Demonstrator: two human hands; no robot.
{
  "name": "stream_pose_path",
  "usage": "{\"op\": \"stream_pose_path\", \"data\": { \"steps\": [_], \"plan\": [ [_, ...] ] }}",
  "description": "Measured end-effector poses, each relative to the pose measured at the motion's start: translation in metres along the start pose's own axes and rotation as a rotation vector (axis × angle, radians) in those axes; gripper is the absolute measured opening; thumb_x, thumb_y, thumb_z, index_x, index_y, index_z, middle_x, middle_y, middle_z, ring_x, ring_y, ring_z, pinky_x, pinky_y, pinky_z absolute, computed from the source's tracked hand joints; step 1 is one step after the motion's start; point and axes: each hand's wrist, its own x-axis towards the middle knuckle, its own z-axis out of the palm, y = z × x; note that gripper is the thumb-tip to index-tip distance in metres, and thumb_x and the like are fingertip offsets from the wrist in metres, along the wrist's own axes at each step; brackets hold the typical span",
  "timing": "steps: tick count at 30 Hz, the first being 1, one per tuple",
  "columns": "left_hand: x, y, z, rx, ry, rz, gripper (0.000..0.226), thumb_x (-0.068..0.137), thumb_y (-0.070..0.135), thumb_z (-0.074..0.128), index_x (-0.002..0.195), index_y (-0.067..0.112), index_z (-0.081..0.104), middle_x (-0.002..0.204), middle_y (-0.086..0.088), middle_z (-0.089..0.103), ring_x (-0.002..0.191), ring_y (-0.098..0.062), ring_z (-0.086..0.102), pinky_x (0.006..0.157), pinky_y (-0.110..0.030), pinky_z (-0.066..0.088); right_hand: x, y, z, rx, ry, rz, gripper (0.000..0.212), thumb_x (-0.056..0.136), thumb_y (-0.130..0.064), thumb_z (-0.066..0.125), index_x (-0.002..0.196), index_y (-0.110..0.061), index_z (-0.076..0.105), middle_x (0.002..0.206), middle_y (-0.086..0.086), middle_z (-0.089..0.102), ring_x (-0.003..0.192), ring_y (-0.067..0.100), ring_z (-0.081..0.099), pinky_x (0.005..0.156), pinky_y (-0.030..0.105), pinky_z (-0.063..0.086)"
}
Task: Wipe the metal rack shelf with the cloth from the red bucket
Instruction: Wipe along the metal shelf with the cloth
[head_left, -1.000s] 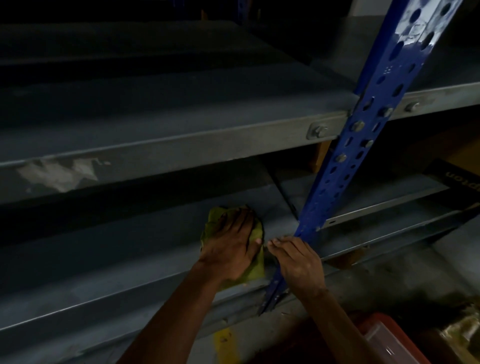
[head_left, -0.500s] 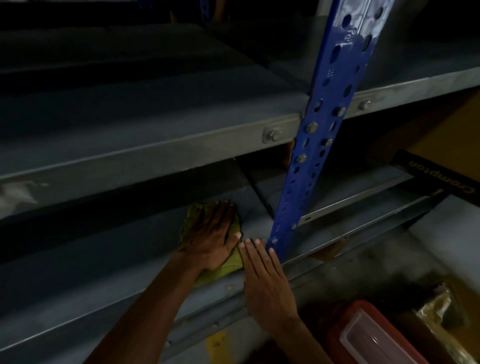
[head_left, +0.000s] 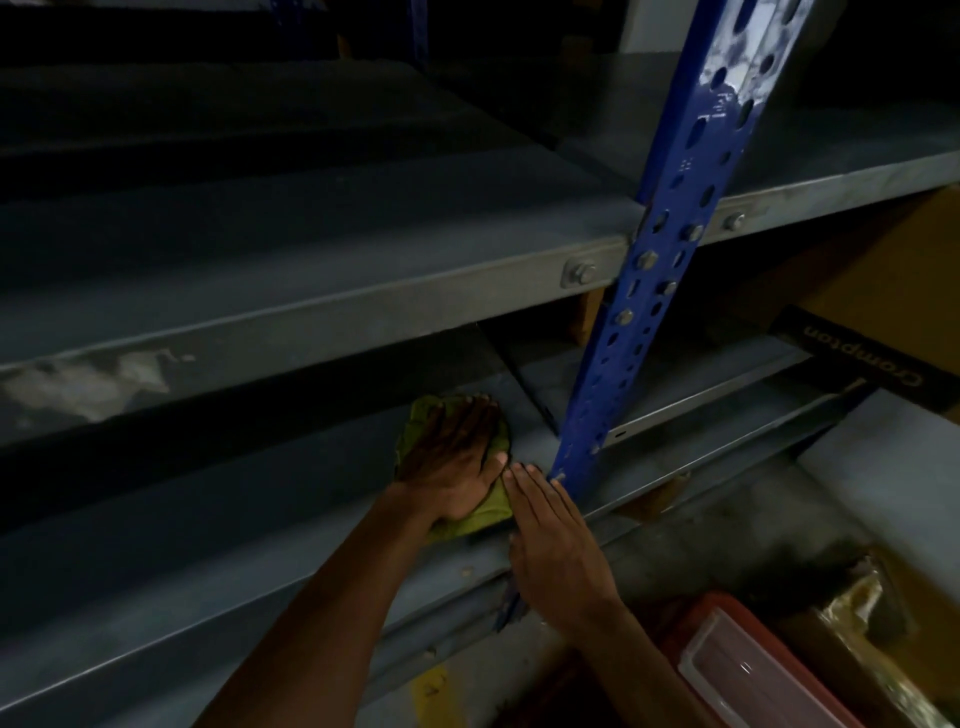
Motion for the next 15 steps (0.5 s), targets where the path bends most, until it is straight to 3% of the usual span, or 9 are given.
{"op": "stream_pose_path", "data": {
  "steps": [4, 10, 15],
  "plan": [
    [0.003, -0.004, 0.005, -0.022, 0.053, -0.057, 0.077, 0.089, 0.059, 0.009, 0.151, 0.016, -0.004, 0.16, -0.003, -0.006, 0.145, -0.015, -0.011, 0.117, -0.038, -0.008, 0.0, 0.001, 0.0, 0.038, 0.031, -0.003, 0.066, 0.085, -0.021, 0.044, 0.149, -0.008, 0.029, 0.154, 0.007, 0.034, 0.144, 0.019, 0.027, 0.113, 0.037, 0.02],
    [0.023, -0.007, 0.006, -0.014, -0.004, -0.023, 0.073, 0.096, 0.054, 0.022, 0.151, 0.017, -0.008, 0.159, -0.001, -0.012, 0.144, -0.015, -0.013, 0.117, -0.037, -0.007, 0.001, 0.003, -0.002, 0.008, 0.023, 0.014, 0.071, 0.083, -0.024, 0.04, 0.148, -0.008, 0.016, 0.152, 0.005, 0.038, 0.142, 0.017, 0.03, 0.114, 0.034, 0.015],
    [0.033, -0.002, 0.007, 0.0, -0.048, 0.035, 0.069, 0.097, 0.051, 0.02, 0.15, 0.019, -0.01, 0.159, 0.001, -0.014, 0.143, -0.013, -0.016, 0.117, -0.036, -0.01, 0.001, 0.004, -0.004, 0.007, 0.042, 0.004, 0.074, 0.08, -0.025, 0.054, 0.145, -0.006, 0.025, 0.149, 0.005, 0.042, 0.14, 0.017, 0.034, 0.113, 0.037, 0.019]
  ]
}}
